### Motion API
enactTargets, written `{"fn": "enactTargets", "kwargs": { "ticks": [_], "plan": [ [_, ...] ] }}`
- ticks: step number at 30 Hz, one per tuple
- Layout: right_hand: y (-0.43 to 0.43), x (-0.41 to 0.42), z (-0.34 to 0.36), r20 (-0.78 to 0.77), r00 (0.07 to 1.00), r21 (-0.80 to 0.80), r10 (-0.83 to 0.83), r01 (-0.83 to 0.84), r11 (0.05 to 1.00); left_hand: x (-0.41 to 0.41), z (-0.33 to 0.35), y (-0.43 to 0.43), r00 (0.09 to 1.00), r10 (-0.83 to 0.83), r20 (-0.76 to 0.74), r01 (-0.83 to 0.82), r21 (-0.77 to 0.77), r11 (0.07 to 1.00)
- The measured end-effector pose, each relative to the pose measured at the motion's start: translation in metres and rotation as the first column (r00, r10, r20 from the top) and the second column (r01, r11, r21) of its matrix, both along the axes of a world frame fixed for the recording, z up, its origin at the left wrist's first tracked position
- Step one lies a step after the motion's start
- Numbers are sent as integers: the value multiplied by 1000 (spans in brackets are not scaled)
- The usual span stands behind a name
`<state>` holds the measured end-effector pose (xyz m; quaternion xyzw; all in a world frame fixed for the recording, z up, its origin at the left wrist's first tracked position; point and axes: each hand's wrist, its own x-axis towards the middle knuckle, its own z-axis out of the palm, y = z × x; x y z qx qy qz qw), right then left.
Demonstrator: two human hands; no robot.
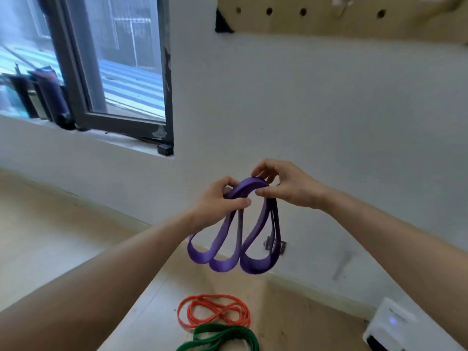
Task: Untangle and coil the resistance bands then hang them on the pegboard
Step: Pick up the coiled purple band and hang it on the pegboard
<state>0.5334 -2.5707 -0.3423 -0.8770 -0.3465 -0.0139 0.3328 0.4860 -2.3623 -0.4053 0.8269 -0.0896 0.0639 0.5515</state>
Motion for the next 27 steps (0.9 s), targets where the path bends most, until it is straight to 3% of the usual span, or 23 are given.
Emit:
{"fn": "enactTargets", "kwargs": {
  "ticks": [7, 12, 17, 22, 27],
  "plan": [
    [-60, -4, 87, 80, 988, 172, -132, 117, 978, 16, 118, -49, 985, -50, 166, 72, -128, 989],
    [-98, -2, 134, -32, 986, 376, -164, 164, 912, 34, 201, -94, 952, -103, 290, 165, -197, 966],
    [-126, 2, 165, -100, 980, 563, -174, 200, 802, 50, 260, -134, 918, -144, 369, 232, -207, 950],
    [-150, -2, 202, -3, 952, 756, -307, 203, 622, 67, 299, -166, 902, -116, 416, 236, -248, 940],
    [-181, 4, 233, 100, 889, 810, -446, 188, 556, 89, 324, -201, 891, -120, 438, 257, -268, 929]
  ]
}}
